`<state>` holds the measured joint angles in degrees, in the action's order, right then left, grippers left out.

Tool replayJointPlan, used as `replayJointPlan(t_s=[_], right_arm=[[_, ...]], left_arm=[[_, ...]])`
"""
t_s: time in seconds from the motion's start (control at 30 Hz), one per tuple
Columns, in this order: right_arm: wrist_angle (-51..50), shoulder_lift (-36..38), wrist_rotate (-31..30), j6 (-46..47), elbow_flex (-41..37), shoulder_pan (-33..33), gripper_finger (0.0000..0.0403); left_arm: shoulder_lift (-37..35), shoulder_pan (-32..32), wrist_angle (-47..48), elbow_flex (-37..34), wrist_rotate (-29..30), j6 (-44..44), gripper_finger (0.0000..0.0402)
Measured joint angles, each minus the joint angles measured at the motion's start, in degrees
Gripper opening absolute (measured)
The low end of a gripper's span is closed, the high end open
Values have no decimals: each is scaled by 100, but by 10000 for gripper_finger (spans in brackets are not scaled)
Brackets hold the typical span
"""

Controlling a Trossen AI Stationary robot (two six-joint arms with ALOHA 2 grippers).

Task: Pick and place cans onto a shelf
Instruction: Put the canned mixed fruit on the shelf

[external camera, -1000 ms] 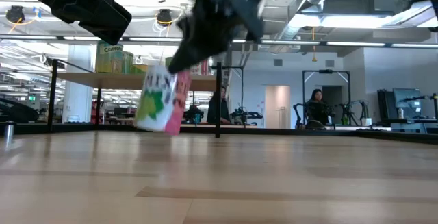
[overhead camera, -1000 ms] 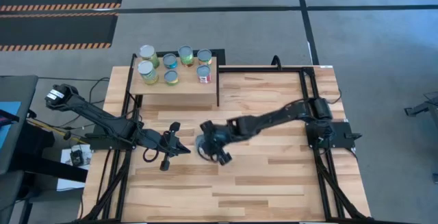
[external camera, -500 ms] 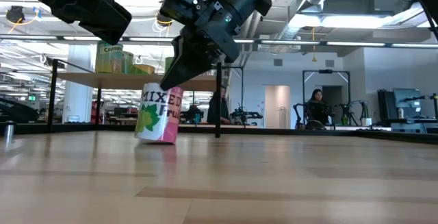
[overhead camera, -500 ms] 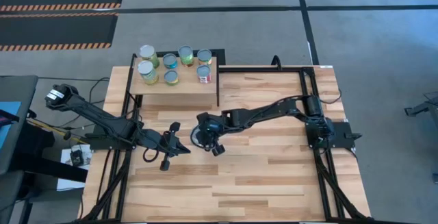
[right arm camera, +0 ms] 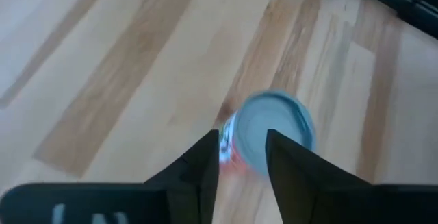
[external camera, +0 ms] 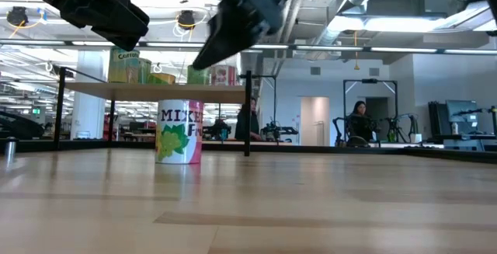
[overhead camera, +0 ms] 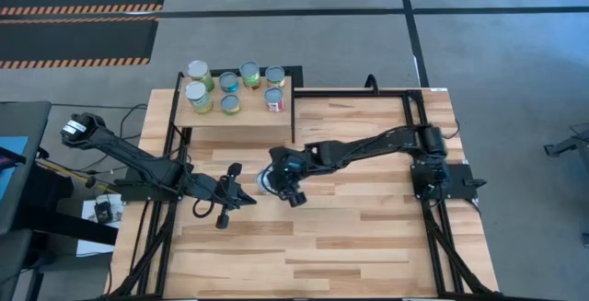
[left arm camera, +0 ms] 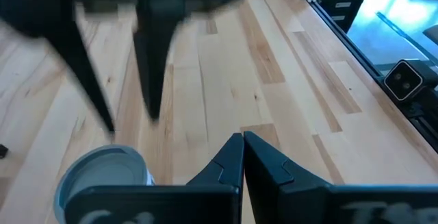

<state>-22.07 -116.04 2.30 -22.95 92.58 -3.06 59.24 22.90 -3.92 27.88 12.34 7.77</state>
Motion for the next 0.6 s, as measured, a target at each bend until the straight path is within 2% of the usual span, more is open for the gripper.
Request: replayJointPlan(t_s=[0.07, 0.17, 0.27, 0.3, 0.47, 0.6], right_arm=[[-380, 239, -69, 37, -19, -24, 133], [-408, 659, -139, 134, -591, -65, 84], [552, 1121, -132, 222, -1631, -129, 21], [961, 1282, -133, 298, -2028, -146, 13], [3304, 2039, -185, 886, -3850, -143, 21], [4942, 2738, -263, 981, -5022, -54, 7]], left_arm=[[0, 2, -2, 0, 4, 0, 0], [0, 2, -18, 0, 34, 1, 0], [0, 2, -43, 0, 202, 0, 0], [1, 2, -54, 0, 249, 0, 0], [1, 2, -68, 0, 441, 88, 0], [2, 2, -38, 19, 651, 261, 0]])
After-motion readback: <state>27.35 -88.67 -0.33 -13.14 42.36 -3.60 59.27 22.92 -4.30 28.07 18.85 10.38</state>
